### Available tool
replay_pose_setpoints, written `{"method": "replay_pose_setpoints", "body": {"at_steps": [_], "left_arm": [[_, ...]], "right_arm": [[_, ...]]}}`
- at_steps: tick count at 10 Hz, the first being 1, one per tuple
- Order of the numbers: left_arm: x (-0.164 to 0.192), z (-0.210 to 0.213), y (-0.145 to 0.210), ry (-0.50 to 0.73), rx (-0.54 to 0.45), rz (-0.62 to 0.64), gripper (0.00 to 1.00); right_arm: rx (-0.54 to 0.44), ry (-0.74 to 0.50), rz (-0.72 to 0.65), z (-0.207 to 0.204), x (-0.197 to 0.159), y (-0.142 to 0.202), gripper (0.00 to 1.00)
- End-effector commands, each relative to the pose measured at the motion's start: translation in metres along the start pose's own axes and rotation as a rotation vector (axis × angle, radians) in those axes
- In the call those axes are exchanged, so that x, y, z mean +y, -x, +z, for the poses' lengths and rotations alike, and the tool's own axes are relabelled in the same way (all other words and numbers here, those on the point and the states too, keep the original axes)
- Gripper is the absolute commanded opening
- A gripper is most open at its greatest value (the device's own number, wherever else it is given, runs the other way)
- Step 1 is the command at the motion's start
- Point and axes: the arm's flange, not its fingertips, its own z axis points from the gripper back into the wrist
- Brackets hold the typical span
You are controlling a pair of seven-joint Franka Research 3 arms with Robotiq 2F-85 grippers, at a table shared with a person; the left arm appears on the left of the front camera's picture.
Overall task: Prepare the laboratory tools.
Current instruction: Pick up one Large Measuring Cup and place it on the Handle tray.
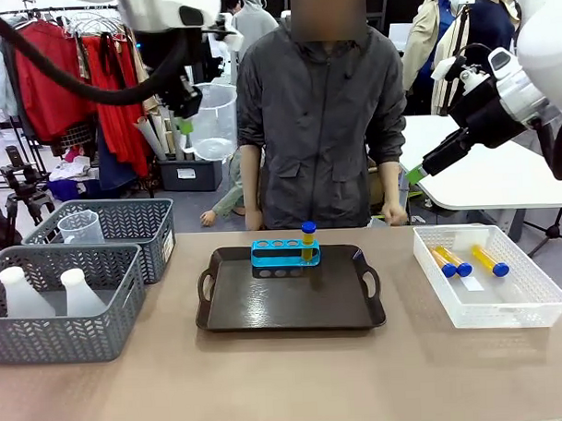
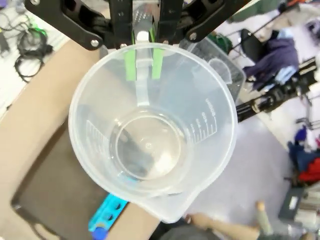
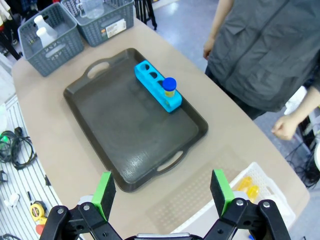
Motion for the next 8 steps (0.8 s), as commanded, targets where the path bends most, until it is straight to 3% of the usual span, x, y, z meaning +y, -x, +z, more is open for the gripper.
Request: {"method": "replay_pose_setpoints", "body": {"at_steps": [1,5,8], "left_arm": [[0.002,-0.009,-0.047,-0.015,0.047,-0.152,0.00],[-0.034,-0.077,-0.119,0.137,0.065,-0.369,0.00],[-0.060,-0.119,-0.128,0.207,0.039,-0.469,0.00]], "right_arm": [[-0.021,-0.019,-0.003,0.000,-0.002,-0.001,1.00],[-0.021,-0.019,-0.003,0.000,-0.002,-0.001,1.00],[-0.021,-0.019,-0.003,0.000,-0.002,-0.001,1.00]]}}
